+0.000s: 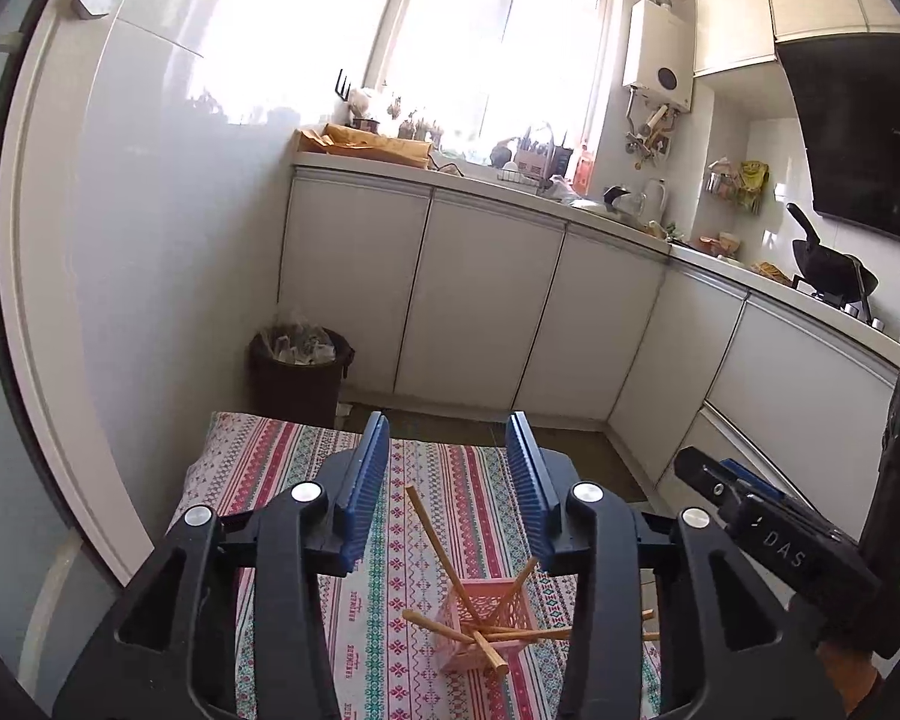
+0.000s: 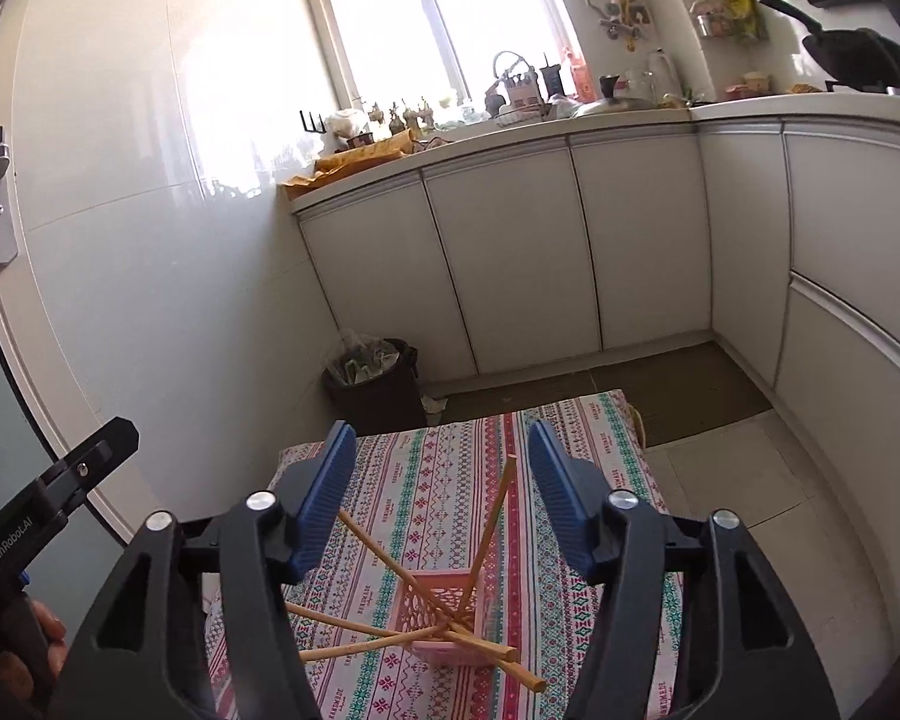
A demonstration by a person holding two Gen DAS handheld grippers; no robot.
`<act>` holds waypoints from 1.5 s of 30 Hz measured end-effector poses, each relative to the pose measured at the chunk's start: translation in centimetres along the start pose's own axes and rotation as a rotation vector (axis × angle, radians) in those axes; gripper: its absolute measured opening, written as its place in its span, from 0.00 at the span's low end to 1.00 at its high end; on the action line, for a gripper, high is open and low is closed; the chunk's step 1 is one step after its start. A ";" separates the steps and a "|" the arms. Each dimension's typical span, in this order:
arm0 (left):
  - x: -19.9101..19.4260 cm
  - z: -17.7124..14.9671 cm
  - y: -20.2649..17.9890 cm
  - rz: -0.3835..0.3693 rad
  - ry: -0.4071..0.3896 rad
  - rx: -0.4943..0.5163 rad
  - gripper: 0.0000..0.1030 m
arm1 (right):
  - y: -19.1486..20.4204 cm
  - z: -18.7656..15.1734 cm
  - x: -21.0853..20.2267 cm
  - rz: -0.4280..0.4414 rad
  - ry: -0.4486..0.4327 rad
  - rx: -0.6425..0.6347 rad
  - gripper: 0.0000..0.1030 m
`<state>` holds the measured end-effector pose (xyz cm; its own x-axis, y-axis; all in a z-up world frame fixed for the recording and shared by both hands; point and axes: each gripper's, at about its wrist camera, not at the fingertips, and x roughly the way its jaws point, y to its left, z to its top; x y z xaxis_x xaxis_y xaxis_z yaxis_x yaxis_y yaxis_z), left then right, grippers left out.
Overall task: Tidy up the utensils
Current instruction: 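Open both tools to drop the chopsticks into the pink basket, then move both tools back to the last wooden chopsticks on the cloth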
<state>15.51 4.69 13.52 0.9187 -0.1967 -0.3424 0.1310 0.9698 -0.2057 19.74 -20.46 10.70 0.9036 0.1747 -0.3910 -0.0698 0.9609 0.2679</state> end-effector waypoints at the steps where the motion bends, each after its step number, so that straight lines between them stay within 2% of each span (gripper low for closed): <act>1: -0.3 -0.1 0.0 -0.001 0.001 0.000 0.49 | -0.2 -0.1 -0.6 -0.003 -0.012 0.011 0.70; 2: -0.6 -0.3 0.0 -0.004 0.001 0.000 0.53 | -0.4 -0.1 -1.3 -0.007 -0.022 0.020 0.74; 3: -1.0 -0.5 0.0 -0.007 0.000 0.001 0.62 | -0.6 -0.2 -1.9 -0.014 -0.031 0.028 0.76; 5: -1.8 -0.9 -0.2 -0.017 0.000 0.014 0.68 | -1.1 -0.5 -3.3 -0.025 -0.048 0.044 0.85; 7: -2.8 -1.6 -0.4 -0.022 0.009 0.031 0.88 | -1.8 -1.0 -4.8 -0.030 -0.055 0.065 0.90; 8: -3.3 -2.1 -0.4 -0.022 0.011 0.034 0.92 | -2.1 -1.4 -5.6 -0.033 -0.054 0.075 0.92; 10: -4.1 -3.2 -0.3 -0.036 0.030 0.046 0.93 | -3.0 -2.4 -7.2 -0.045 -0.051 0.095 0.93; 16: -5.1 -7.3 -0.6 -0.098 0.157 0.085 0.93 | -6.6 -7.0 -11.3 -0.104 0.003 0.159 0.93; 20: -4.4 -11.1 -2.3 -0.188 0.299 0.166 0.93 | -8.6 -11.4 -13.4 -0.177 0.085 0.165 0.93; 24: -2.7 -15.2 -6.2 -0.296 0.473 0.353 0.93 | -10.9 -15.9 -14.8 -0.256 0.207 0.180 0.93; 26: -2.4 -17.2 -8.3 -0.374 0.527 0.464 0.93 | -12.4 -17.9 -15.8 -0.304 0.250 0.205 0.93; 28: -2.2 -19.3 -9.7 -0.411 0.551 0.568 0.93 | -14.3 -19.7 -17.0 -0.351 0.274 0.242 0.93; 31: -1.3 -22.2 -11.8 -0.474 0.647 0.694 0.93 | -16.9 -21.5 -18.6 -0.427 0.293 0.308 0.93; 32: -1.1 -23.2 -12.7 -0.484 0.668 0.751 0.92 | -17.8 -21.7 -19.0 -0.433 0.289 0.336 0.93; 35: -0.4 -26.0 -15.5 -0.522 0.726 0.941 0.82 | -19.7 -21.7 -20.4 -0.462 0.259 0.378 0.93; 37: 0.2 -27.6 -16.8 -0.557 0.781 1.024 0.64 | -20.8 -22.0 -21.0 -0.460 0.266 0.420 0.93; 43: 2.8 -30.7 -20.5 -0.591 0.925 1.147 0.35 | -22.4 -22.2 -21.5 -0.448 0.280 0.471 0.93; 45: 3.4 -31.4 -21.0 -0.580 0.950 1.187 0.29 | -22.6 -22.2 -21.7 -0.441 0.278 0.479 0.93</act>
<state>4.13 -20.90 -12.10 0.1575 -0.1323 -0.9786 0.9695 0.2094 0.1277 -7.61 -41.23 -6.43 0.6587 -0.0994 -0.7458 0.5294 0.7656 0.3656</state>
